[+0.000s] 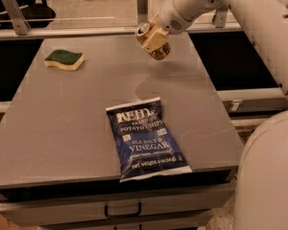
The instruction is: Knock orange can over
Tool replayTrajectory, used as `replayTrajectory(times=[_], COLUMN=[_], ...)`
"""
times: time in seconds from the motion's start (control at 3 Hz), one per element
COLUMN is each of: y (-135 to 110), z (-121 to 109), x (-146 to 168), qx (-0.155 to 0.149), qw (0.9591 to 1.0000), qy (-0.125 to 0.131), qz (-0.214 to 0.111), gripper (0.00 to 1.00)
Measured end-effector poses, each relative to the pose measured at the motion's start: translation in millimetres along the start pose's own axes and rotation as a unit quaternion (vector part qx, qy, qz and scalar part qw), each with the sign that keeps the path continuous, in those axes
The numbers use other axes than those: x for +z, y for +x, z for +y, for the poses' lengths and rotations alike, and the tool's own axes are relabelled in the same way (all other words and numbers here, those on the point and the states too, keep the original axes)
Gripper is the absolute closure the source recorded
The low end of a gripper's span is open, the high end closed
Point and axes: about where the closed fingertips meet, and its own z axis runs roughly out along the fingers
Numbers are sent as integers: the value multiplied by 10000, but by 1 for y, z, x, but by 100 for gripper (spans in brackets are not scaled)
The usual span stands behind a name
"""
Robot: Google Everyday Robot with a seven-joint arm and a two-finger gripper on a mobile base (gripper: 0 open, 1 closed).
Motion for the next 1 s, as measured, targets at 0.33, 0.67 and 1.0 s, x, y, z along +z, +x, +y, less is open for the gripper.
replayTrajectory(times=[0.33,0.67,1.0], y=[-1,-3,-7], z=[13,26,38], x=[10,22,36], qx=[-403,-726,-971], qw=[9985,9954,9916], qy=[-227,-443,-674], qz=[290,450,523], gripper=[82,59,36])
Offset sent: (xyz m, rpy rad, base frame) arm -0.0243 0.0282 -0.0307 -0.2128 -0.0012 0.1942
